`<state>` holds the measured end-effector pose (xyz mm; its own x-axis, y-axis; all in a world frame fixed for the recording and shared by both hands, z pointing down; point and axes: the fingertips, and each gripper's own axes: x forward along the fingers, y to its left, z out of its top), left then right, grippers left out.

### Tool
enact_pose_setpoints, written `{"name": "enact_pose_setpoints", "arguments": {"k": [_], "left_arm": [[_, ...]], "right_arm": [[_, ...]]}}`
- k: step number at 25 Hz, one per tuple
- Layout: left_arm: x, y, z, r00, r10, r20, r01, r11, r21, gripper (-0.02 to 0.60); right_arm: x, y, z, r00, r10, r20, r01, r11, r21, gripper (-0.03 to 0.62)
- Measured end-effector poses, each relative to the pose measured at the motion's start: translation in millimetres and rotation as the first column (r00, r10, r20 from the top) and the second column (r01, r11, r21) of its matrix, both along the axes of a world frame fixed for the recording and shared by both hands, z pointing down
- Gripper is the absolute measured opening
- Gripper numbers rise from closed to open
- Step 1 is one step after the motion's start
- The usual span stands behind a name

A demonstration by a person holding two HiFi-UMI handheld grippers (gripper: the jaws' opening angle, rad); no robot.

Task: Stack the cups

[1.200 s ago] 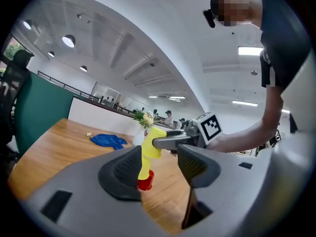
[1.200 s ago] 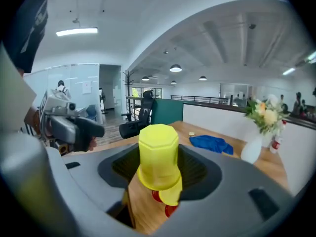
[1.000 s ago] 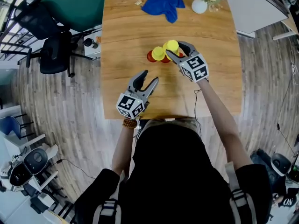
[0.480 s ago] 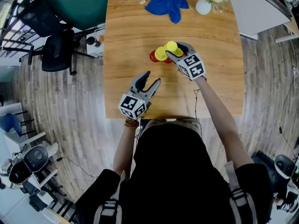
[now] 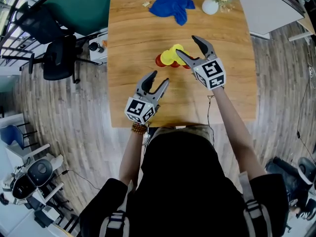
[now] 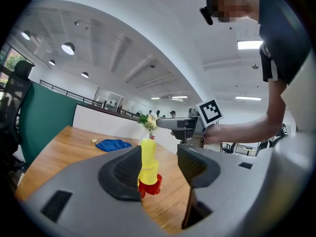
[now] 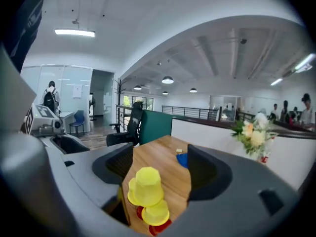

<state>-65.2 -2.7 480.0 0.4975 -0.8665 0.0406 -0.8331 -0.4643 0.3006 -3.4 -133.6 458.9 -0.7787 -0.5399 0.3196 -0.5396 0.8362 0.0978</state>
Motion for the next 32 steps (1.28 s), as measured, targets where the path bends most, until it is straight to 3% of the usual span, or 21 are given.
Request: {"name": "enact_pose_setpoints", "arguments": {"k": [3,6,10,16,22,26,32], "left_arm": [[-2.7,-10.1,-19.4,0.998,-0.061,0.027,0.06,0.996,0.06,0.247],[-14.3,-16.8,-34.2,0.976,-0.203,0.078,0.193,0.974,0.123,0.239],[-18.5,-14.9,-33.6,0.942,-0.311,0.129,0.29,0.944,0.157,0.169],[-0.9,-6.1,-24.8,0.954,-0.282,0.105,0.265,0.953,0.149,0.087],[9.3,-0.2,2.6,0.953,-0.253,0.165,0.239,0.966,0.099,0.052],[10.7,2.6,27.3,0.944,-0.232,0.237,0.23,0.973,0.035,0.041],[18.4,8.4,53.8,0.945,-0.171,0.277,0.189,0.981,-0.037,0.041]], "right_arm": [[13.3,3.7,-30.4,0.994,0.086,0.062,-0.089,0.994,0.057,0.35],[20.4,19.5,-38.4,0.985,0.141,0.101,-0.15,0.985,0.087,0.305],[24.5,50.6,-14.9,0.976,0.182,0.117,-0.187,0.982,0.033,0.24],[17.2,99.4,42.9,0.988,0.152,0.036,-0.149,0.987,-0.068,0.15],[7.8,124.7,76.1,0.991,0.13,-0.014,-0.131,0.985,-0.108,0.008],[4.1,132.0,94.6,0.991,0.129,-0.042,-0.134,0.978,-0.16,0.006],[8.1,147.3,118.7,0.99,0.104,-0.091,-0.121,0.968,-0.218,0.006]]}}
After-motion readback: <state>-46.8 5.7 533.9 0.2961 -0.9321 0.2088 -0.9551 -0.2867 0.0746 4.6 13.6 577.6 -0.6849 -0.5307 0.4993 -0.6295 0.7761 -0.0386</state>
